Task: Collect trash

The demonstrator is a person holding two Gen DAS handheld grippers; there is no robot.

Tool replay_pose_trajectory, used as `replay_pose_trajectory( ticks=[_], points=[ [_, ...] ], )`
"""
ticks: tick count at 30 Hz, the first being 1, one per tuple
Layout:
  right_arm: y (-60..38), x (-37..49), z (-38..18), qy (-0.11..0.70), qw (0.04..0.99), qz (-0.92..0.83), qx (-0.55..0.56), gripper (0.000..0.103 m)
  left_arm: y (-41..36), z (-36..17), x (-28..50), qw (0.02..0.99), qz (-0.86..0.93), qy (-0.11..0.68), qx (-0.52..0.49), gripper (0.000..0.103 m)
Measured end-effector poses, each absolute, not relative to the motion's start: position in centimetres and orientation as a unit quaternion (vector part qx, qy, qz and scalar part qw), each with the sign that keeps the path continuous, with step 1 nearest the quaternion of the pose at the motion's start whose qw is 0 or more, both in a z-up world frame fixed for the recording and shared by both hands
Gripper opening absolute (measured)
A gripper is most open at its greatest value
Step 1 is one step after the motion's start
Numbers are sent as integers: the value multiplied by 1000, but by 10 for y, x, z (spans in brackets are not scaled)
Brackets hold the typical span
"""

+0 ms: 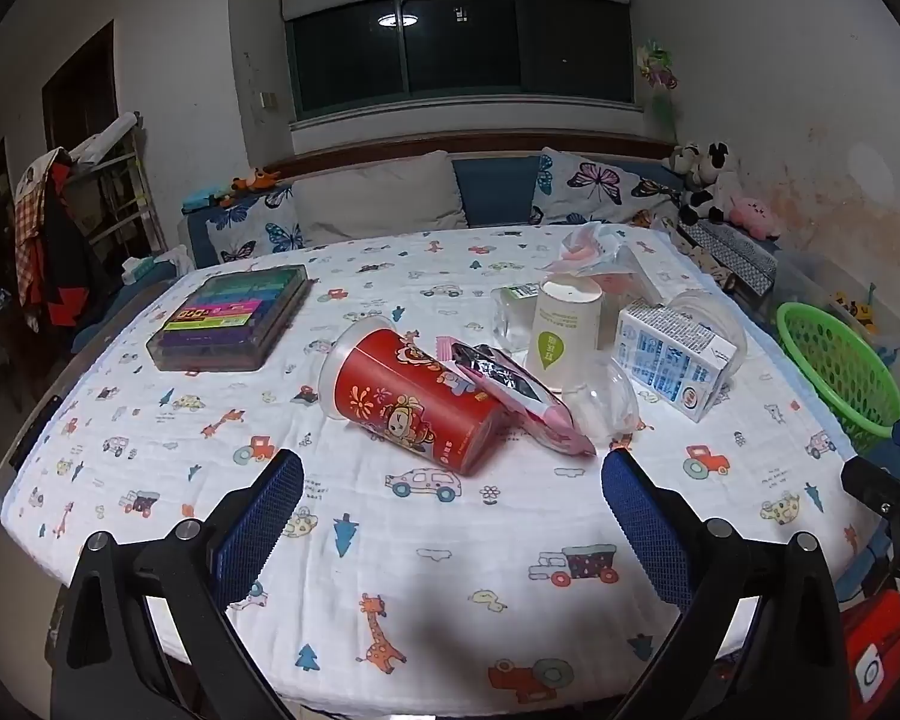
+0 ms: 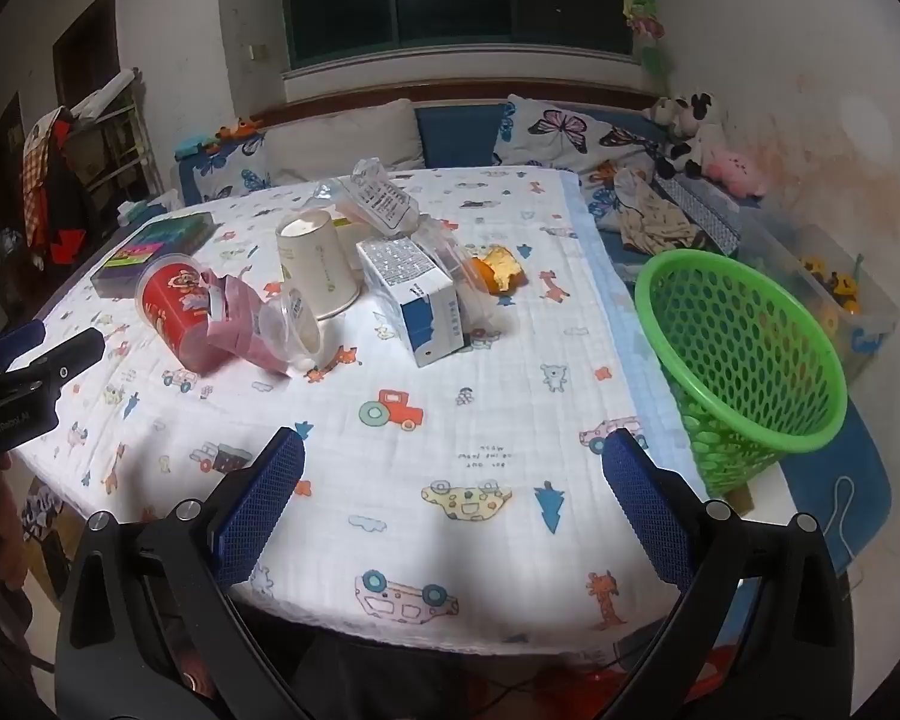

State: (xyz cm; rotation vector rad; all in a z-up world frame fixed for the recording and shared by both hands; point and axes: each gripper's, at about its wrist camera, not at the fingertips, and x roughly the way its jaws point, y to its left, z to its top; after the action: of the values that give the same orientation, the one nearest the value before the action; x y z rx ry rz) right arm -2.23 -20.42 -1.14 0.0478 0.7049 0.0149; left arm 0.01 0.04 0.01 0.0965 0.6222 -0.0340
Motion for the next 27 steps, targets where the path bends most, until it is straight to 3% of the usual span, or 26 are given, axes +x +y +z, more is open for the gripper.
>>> replay_pose_trajectory(
  ticks=[27],
  points=[
    [-205, -28, -5, 330, 944, 10, 30, 99, -4, 11, -7, 956, -26, 290, 43, 97]
  ],
)
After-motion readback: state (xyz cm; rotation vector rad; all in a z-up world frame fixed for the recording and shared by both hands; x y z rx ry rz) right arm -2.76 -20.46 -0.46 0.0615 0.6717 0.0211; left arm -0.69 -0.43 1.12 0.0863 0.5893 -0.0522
